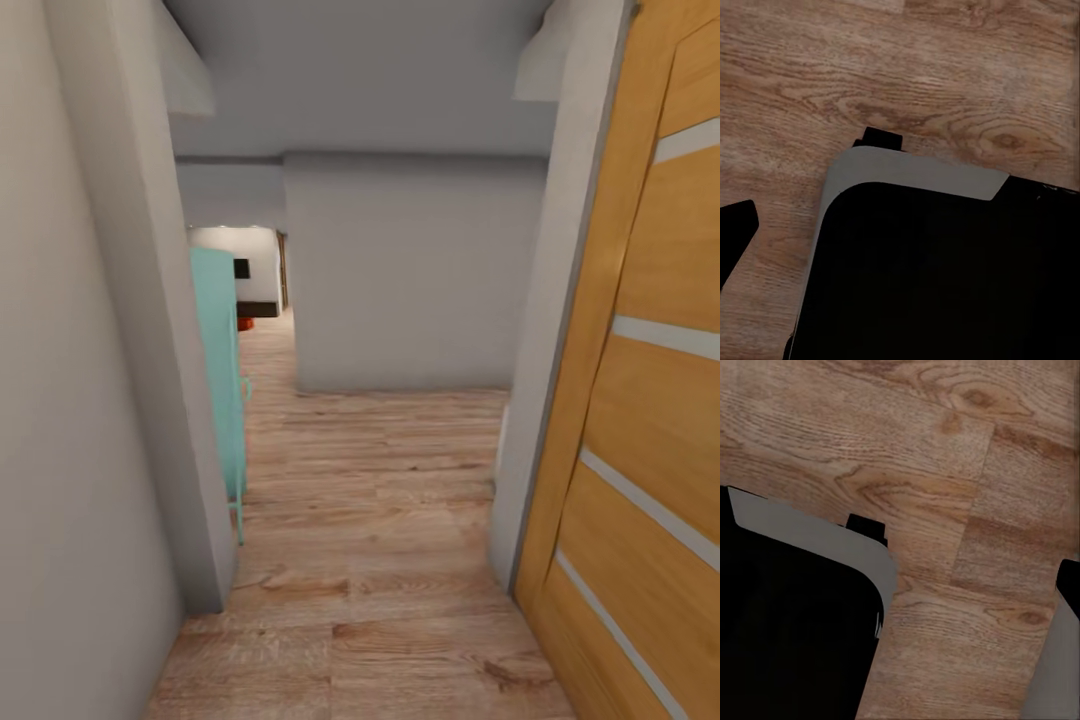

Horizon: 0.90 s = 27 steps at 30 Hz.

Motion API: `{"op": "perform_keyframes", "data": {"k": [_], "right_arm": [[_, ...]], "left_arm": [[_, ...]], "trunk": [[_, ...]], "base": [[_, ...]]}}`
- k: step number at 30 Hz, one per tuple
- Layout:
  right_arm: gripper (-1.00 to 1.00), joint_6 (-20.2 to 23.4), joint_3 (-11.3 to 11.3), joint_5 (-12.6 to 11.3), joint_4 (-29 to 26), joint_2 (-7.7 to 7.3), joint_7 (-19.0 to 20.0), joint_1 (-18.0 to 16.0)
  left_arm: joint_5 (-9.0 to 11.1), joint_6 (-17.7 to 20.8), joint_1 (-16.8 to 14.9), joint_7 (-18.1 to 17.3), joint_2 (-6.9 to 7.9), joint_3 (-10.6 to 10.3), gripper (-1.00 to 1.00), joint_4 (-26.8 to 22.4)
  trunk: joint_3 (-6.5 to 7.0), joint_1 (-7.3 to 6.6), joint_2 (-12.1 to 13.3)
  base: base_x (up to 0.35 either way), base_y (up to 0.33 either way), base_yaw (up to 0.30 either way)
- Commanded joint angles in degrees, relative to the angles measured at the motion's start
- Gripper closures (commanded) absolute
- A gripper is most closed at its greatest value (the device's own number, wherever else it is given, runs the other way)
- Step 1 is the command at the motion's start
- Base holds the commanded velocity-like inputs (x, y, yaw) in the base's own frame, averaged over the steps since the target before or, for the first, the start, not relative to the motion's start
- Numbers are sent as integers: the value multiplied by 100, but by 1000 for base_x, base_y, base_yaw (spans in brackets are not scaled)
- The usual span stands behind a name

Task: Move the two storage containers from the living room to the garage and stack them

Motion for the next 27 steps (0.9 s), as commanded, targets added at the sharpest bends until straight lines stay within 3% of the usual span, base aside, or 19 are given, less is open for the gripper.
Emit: {"op": "perform_keyframes", "data": {"k": [1, 27], "right_arm": [[-100, -34, 47, -36, 18, 3, -10, -7], [-100, -25, 48, -30, 18, 29, -18, -7]], "left_arm": [[60, 23, 0, 8, -1, -1, -100, -10], [66, 40, 2, 8, 87, 8, -100, -44]], "trunk": [[-6, 4, -3], [-6, 4, -3]], "base": [[323, 0, 0], [323, 0, 0]]}}
